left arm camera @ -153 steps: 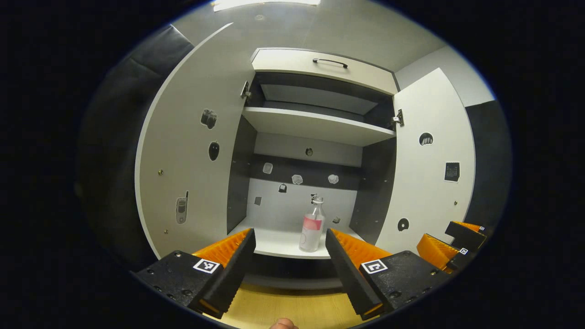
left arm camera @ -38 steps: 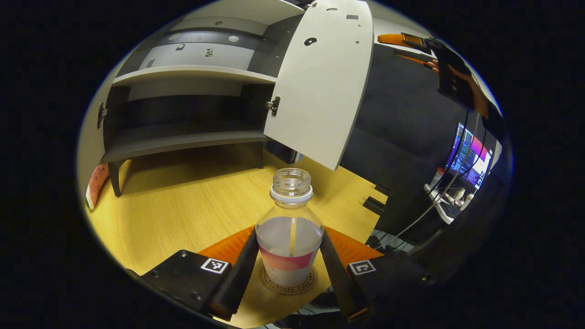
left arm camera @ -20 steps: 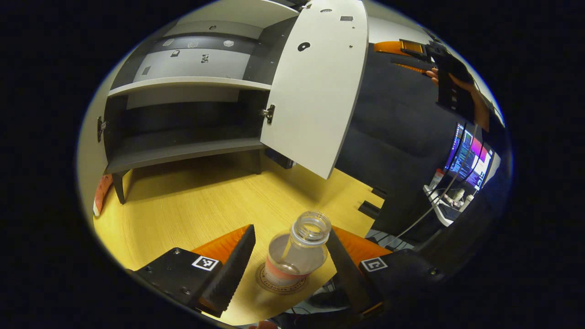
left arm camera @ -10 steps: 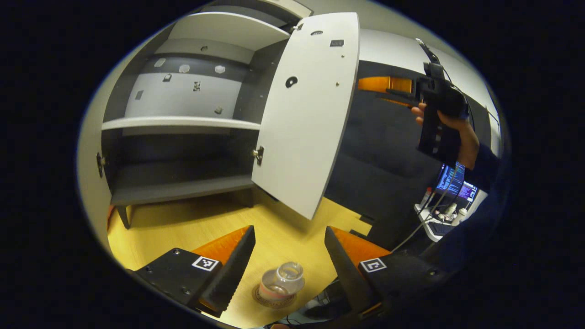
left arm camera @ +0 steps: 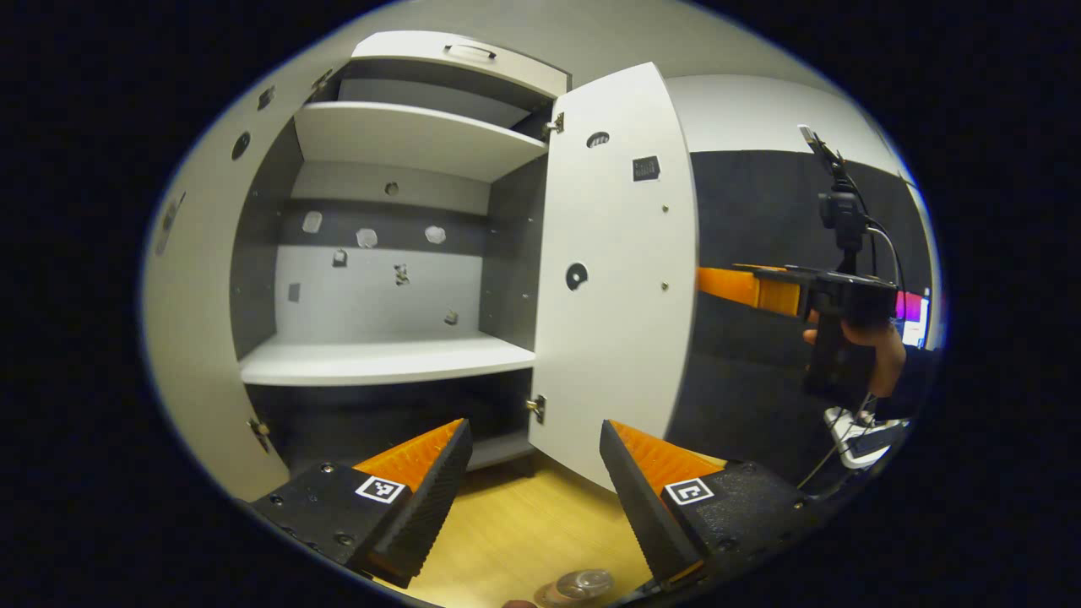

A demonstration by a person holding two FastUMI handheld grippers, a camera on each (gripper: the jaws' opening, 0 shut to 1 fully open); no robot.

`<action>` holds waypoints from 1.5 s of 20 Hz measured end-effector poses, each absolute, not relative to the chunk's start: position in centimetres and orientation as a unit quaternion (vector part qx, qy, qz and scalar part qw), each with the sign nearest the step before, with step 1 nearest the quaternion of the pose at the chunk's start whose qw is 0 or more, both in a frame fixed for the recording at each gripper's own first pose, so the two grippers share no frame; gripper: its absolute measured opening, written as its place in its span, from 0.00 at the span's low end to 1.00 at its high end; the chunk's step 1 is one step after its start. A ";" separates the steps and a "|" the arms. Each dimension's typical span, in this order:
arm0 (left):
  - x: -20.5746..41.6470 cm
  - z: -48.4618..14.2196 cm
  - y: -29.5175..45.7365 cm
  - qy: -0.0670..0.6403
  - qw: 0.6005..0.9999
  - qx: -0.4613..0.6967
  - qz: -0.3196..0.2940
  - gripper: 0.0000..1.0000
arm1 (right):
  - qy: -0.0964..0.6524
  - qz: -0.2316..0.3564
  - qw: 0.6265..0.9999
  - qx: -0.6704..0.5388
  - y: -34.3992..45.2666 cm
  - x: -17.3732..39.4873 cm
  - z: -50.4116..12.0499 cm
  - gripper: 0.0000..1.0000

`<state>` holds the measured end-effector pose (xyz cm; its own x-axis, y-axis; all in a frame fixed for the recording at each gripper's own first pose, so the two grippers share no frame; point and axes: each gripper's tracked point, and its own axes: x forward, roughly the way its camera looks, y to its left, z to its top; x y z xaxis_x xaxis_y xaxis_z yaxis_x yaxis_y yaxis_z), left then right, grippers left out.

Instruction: Grasp the bottle in the cabinet with the left hand and place it on the coaster, then close the right door with the right hand and the left door with the left hand.

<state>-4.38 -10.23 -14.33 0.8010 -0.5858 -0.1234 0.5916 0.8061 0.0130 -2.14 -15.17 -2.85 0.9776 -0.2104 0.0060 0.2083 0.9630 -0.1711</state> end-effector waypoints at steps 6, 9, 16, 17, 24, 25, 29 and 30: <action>-1.6 -12.0 -6.4 0.041 0.973 0.038 -0.222 0.96 | 0.004 -0.109 0.991 -0.080 -15.7 -1.6 -2.9 0.94; -1.1 -12.3 -4.5 0.046 0.980 0.035 -0.188 0.96 | 0.008 -0.107 0.991 -0.080 -15.8 -1.4 -3.2 0.94; -0.9 -14.1 -2.2 0.072 0.986 0.040 -0.146 0.96 | 0.021 -0.079 0.995 -0.050 -15.5 -1.0 -3.6 0.96; -0.6 -14.0 -2.0 0.071 0.987 0.039 -0.142 0.96 | 0.021 -0.079 0.996 -0.047 -15.5 -1.1 -3.7 0.96; 0.1 -13.9 -0.9 0.065 0.991 0.035 -0.114 0.96 | 0.021 -0.066 0.996 -0.051 -14.1 -1.0 -3.6 0.96; 0.0 -14.1 -0.8 0.069 0.991 0.036 -0.110 0.96 | 0.022 -0.064 0.996 -0.049 -13.8 -1.0 -3.7 0.95; -0.4 -14.7 0.3 0.076 0.992 0.039 -0.097 0.96 | 0.024 -0.048 0.998 -0.044 -12.4 -0.9 -3.8 0.96; -0.4 -14.7 0.5 0.077 0.992 0.039 -0.095 0.96 | 0.024 -0.043 0.998 -0.043 -11.9 -0.8 -3.8 0.96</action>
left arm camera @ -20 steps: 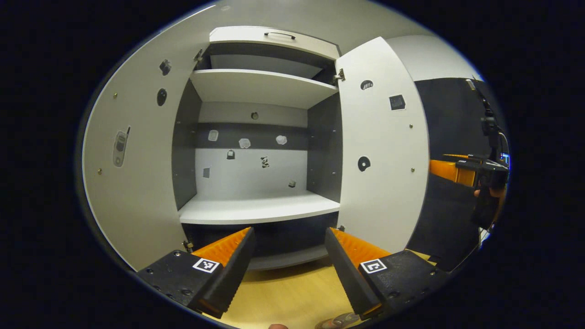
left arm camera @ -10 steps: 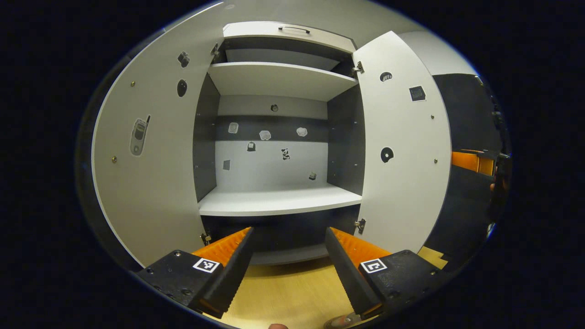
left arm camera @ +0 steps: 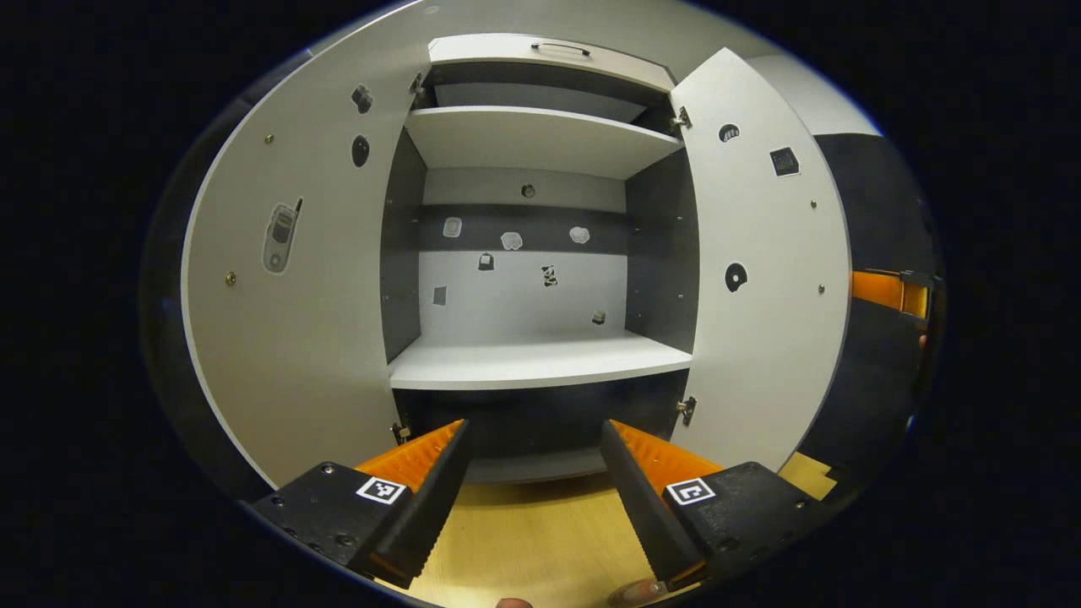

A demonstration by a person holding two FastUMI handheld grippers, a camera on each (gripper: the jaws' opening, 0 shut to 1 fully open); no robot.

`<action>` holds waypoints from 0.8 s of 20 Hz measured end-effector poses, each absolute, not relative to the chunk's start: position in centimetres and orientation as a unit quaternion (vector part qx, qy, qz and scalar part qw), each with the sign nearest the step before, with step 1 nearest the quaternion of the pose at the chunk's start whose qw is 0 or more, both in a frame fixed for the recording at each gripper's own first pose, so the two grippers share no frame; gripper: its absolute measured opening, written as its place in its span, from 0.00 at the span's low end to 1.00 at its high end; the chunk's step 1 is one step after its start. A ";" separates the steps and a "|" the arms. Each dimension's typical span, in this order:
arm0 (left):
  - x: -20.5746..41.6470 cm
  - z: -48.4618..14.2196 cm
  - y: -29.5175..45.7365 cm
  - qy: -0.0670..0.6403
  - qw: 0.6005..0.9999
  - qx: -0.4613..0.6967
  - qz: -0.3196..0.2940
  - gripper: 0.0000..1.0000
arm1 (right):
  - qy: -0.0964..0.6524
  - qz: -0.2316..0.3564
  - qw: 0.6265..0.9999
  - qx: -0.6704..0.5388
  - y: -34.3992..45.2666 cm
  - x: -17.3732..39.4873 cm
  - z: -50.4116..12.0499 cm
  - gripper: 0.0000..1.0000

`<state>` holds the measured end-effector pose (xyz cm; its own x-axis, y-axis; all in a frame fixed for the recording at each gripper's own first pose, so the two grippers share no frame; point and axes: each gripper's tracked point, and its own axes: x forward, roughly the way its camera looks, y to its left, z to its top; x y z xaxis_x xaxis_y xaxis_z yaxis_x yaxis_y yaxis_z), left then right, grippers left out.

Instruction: Grasp the bottle in the cabinet with the left hand and place it on the coaster, then close the right door with the right hand and the left door with the left hand.

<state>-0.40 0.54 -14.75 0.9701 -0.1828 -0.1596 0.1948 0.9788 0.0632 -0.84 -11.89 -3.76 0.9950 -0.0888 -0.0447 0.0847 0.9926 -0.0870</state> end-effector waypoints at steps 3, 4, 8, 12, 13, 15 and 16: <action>-0.6 -15.0 1.3 0.081 0.992 0.038 -0.084 0.96 | 0.027 -0.026 0.999 -0.037 -10.4 -0.7 -3.8 0.95; -0.7 -15.1 1.6 0.081 0.993 0.038 -0.080 0.96 | 0.028 -0.020 0.999 -0.036 -10.0 -0.5 -3.9 0.95; -1.2 -14.9 2.8 0.078 0.994 0.038 -0.065 0.96 | 0.028 -0.001 0.999 -0.039 -8.4 -0.1 -3.8 0.95; -2.0 -14.8 4.2 0.079 0.995 0.043 -0.050 0.96 | 0.030 0.013 0.999 -0.036 -6.9 0.3 -3.9 0.95; -2.1 -14.7 4.6 0.078 0.995 0.045 -0.045 0.96 | 0.031 0.016 0.999 -0.034 -6.5 0.3 -3.9 0.92; -2.6 -14.5 5.6 0.077 0.995 0.050 -0.036 0.96 | 0.032 0.024 0.999 -0.030 -5.6 0.6 -4.0 0.95; -2.9 -14.4 6.0 0.077 0.995 0.053 -0.030 0.92 | 0.032 0.028 0.999 -0.028 -5.1 0.8 -4.0 0.95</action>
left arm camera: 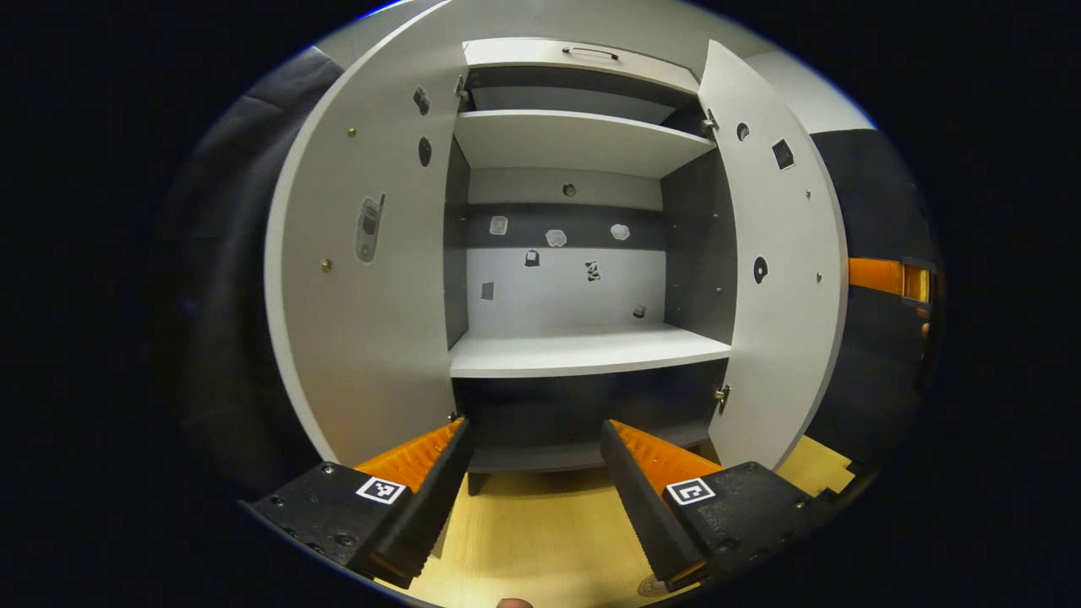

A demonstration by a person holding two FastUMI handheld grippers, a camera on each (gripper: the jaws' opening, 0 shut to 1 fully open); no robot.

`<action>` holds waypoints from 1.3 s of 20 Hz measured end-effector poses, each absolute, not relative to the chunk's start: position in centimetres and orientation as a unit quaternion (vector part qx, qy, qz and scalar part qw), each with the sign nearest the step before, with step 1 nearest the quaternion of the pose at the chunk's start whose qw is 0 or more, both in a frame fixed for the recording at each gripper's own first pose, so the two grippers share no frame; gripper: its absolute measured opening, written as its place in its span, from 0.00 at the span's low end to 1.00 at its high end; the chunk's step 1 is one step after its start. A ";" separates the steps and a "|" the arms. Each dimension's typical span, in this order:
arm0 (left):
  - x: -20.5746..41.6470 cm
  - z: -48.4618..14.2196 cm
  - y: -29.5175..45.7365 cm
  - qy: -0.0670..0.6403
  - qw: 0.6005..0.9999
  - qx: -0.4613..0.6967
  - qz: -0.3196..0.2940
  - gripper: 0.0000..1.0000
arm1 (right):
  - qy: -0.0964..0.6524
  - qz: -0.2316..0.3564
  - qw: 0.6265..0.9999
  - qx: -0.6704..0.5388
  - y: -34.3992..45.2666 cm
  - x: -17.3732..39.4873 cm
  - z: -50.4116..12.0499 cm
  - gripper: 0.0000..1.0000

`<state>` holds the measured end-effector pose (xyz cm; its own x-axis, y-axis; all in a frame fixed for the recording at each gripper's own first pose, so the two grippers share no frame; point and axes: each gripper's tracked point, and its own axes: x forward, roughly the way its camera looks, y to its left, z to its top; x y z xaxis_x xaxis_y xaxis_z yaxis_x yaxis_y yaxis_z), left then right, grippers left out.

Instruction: Grasp the bottle in the cabinet with the left hand and place it on the coaster, then close the right door with the right hand and the left door with the left hand.

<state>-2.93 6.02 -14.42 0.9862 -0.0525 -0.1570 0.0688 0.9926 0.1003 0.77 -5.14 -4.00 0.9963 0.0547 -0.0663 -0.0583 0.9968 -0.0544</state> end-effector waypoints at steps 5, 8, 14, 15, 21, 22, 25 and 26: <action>-4.5 -14.9 8.6 0.087 0.994 0.064 -0.004 0.96 | 0.036 0.094 0.995 -0.018 -0.4 1.2 -4.5 0.95; -5.7 -14.7 10.2 0.088 0.994 0.070 0.013 0.96 | 0.024 0.105 0.993 -0.047 2.9 0.8 -4.1 0.92; -7.7 -15.0 14.2 0.097 0.991 0.076 0.053 0.96 | 0.035 0.160 0.986 0.016 6.8 1.6 -4.0 0.99; -8.1 -14.9 14.7 0.097 0.991 0.076 0.058 0.96 | 0.035 0.166 0.985 0.023 7.6 1.7 -3.8 0.96; -10.0 -14.2 18.2 0.094 0.988 0.088 0.084 0.96 | 0.038 0.183 0.982 0.037 11.1 1.6 -4.1 0.99; -10.2 -14.1 18.8 0.095 0.988 0.089 0.088 0.94 | 0.039 0.183 0.982 0.037 11.3 1.7 -4.1 0.99; -10.6 -14.1 20.4 0.094 0.987 0.085 0.100 0.96 | 0.042 0.183 0.982 0.036 12.3 1.6 -4.6 0.99; -10.7 -14.1 20.9 0.094 0.987 0.082 0.102 0.96 | 0.043 0.182 0.982 0.035 12.6 1.7 -4.6 0.99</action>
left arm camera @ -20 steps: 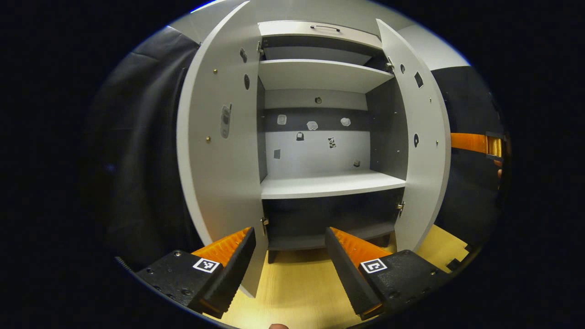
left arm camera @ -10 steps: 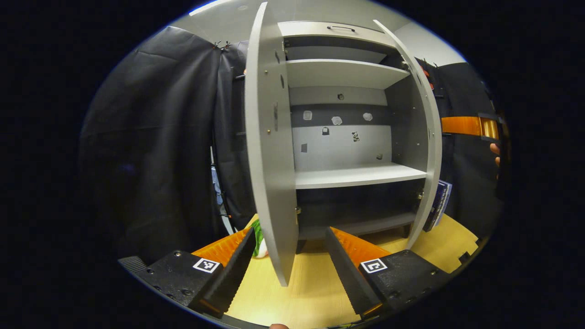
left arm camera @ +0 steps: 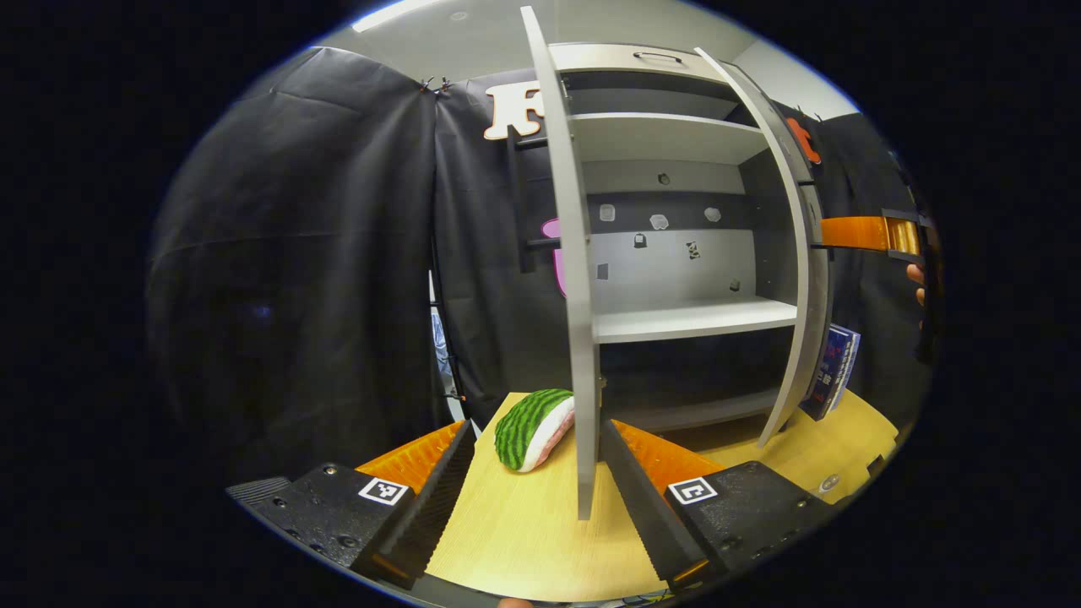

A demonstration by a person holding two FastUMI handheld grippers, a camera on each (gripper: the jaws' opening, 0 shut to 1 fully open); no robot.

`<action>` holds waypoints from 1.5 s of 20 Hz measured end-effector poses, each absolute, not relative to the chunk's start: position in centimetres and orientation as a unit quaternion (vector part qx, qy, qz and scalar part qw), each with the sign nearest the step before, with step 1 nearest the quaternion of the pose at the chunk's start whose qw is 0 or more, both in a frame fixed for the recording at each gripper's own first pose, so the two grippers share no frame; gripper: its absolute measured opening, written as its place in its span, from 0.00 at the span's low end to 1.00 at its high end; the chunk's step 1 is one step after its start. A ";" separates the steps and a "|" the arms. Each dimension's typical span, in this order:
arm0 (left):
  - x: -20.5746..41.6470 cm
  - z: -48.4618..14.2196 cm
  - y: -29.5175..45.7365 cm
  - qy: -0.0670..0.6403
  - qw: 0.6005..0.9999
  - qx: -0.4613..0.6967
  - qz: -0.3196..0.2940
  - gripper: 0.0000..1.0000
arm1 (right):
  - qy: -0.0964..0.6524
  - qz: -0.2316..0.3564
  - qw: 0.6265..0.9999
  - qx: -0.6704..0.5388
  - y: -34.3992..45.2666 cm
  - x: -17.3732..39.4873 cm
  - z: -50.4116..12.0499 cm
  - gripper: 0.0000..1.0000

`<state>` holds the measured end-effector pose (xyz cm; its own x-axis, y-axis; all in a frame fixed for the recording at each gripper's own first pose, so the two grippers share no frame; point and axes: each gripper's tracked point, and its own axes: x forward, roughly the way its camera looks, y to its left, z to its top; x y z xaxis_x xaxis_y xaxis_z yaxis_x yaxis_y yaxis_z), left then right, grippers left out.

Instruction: Grasp the bottle in the cabinet with the left hand and place it on the coaster, then close the right door with the right hand and the left door with the left hand.

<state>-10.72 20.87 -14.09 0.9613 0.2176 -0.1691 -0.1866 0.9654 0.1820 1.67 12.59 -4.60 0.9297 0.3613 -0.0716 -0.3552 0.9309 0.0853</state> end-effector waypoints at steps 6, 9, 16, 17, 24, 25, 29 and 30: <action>-10.5 -14.5 23.7 0.097 0.986 0.066 0.118 0.94 | 0.042 0.169 0.984 0.028 13.2 1.1 -4.8 0.99; -9.9 -14.7 23.8 0.095 0.988 0.056 0.110 0.96 | 0.041 0.152 0.987 0.023 12.8 0.8 -4.8 0.99; -7.7 -14.5 23.3 0.090 0.991 0.062 0.081 0.96 | 0.036 0.116 0.993 0.016 11.1 0.1 -4.7 0.99; -7.3 -14.6 23.2 0.090 0.991 0.063 0.078 0.96 | 0.036 0.113 0.993 0.014 11.0 0.1 -4.8 0.99; -6.4 -15.1 23.0 0.097 0.991 0.063 0.063 0.95 | 0.043 0.100 0.994 0.006 10.5 -0.2 -5.4 0.99; -6.3 -15.1 22.9 0.097 0.992 0.060 0.059 0.92 | 0.044 0.100 0.994 0.006 10.5 -0.2 -5.5 0.99; -6.2 -15.3 22.5 0.101 0.993 0.043 0.047 0.92 | 0.044 0.100 0.994 0.006 10.6 -0.2 -5.6 0.99; -6.2 -15.2 22.4 0.101 0.993 0.042 0.047 0.94 | 0.045 0.101 0.994 0.005 10.6 -0.2 -5.6 0.99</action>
<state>-6.15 22.44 -15.20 0.9753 0.1015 -0.1964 -0.0844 0.9920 0.0936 -0.19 10.64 -5.59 0.9757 0.2004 -0.0885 -0.1995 0.9797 0.0196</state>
